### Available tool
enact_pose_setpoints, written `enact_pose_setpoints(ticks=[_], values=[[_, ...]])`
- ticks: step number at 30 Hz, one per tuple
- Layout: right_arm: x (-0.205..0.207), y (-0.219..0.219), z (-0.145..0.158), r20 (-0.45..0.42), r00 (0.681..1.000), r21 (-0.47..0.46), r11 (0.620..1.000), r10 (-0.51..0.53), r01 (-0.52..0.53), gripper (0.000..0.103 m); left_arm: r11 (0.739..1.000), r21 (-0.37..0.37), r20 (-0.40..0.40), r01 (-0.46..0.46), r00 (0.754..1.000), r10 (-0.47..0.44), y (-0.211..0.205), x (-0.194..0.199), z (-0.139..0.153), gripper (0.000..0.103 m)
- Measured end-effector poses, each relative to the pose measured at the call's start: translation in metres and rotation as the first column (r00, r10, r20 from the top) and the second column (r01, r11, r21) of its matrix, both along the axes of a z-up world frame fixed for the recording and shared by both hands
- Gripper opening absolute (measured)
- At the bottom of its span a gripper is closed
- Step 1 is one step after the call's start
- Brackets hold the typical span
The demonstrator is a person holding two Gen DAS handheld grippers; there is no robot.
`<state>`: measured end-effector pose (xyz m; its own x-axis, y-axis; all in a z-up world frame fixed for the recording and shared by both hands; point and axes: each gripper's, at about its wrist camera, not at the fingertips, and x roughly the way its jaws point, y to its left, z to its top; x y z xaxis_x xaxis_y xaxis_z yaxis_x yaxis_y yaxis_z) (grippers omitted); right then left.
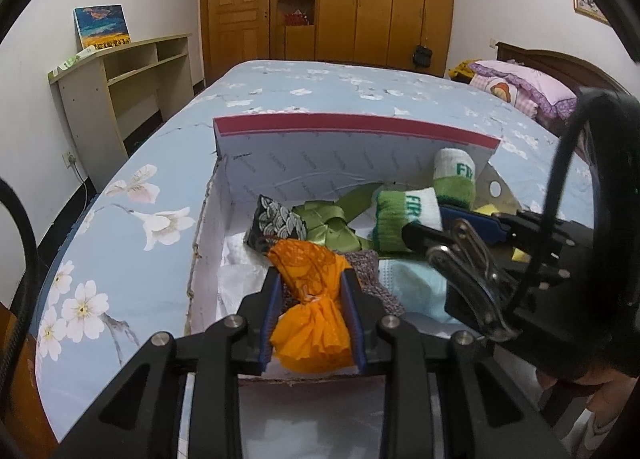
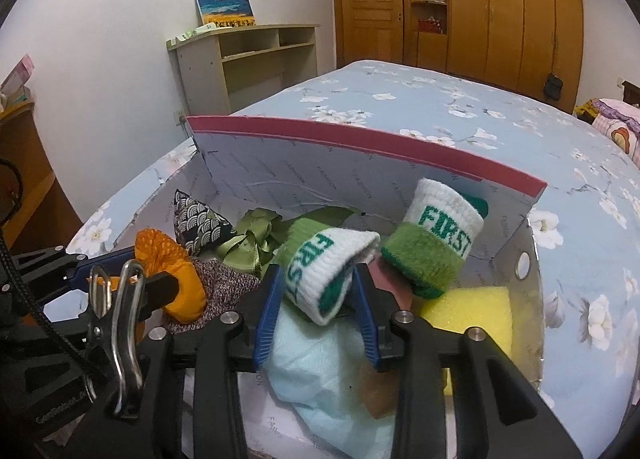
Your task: Organize soft objects
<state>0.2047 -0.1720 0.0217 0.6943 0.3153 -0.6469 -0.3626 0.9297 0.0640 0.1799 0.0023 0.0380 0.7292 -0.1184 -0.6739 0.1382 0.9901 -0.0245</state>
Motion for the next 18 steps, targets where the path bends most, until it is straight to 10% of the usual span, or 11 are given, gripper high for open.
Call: enact_pose_setpoints(ticks=[18], values=[[-0.045, -0.028, 0.035, 0.045, 0.997, 0.063, 0.996, -0.070, 0.067, 0.047, 1.000, 0.003, 0.016, -0.007, 1.000, 0.007, -0.002, -0.028, 0.019, 0.051]])
